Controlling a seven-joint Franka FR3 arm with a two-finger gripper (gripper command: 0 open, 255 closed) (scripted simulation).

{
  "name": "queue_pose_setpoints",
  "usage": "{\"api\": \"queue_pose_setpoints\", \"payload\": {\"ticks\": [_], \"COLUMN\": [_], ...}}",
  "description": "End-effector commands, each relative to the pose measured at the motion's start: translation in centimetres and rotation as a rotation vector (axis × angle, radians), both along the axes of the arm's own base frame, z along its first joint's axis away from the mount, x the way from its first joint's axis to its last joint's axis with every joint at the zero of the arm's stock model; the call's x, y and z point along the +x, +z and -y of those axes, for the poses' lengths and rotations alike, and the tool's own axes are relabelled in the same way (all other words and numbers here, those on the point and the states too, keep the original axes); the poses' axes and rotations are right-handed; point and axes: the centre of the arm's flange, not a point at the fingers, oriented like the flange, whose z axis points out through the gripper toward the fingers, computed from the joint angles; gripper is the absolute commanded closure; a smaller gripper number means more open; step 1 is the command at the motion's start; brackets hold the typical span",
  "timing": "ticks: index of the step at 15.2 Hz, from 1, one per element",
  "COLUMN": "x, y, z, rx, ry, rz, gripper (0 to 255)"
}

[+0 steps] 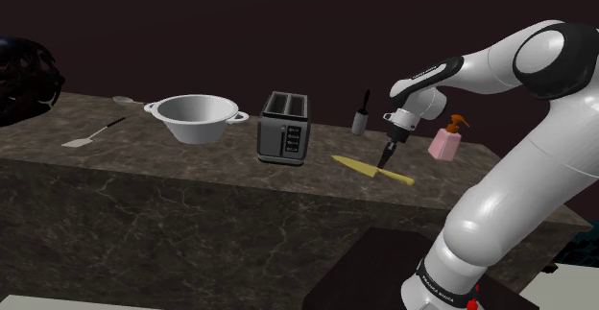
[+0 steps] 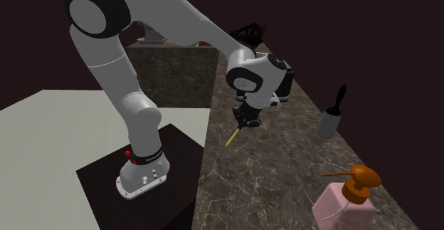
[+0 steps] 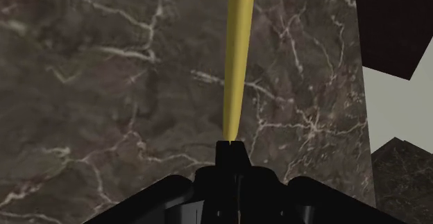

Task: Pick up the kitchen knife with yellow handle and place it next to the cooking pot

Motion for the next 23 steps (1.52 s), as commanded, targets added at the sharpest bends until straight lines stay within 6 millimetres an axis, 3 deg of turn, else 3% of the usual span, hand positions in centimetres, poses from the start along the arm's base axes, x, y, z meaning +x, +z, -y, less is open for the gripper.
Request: {"api": "queue_pose_setpoints", "payload": {"ticks": [1,2,5,6,13,21,22,23], "x": [0.0,0.0,4.9,5.6,5.5,5.5,5.5,5.5], "y": [0.0,0.0,0.5,0.5,-3.0,-3.0,-3.0,-3.0], "z": [0.0,0.0,1.3,1.5,-0.5,-0.5,-0.5,-0.5], "rx": [0.000,0.000,0.101,0.115,0.115,0.115,0.115,0.115], "ry": [0.000,0.000,0.017,0.019,0.019,0.019,0.019,0.019], "rz": [0.000,0.000,-0.072,-0.082,-0.082,-0.082,-0.082,-0.082], "gripper": [255,0,0,0,0,0,255,255]}}
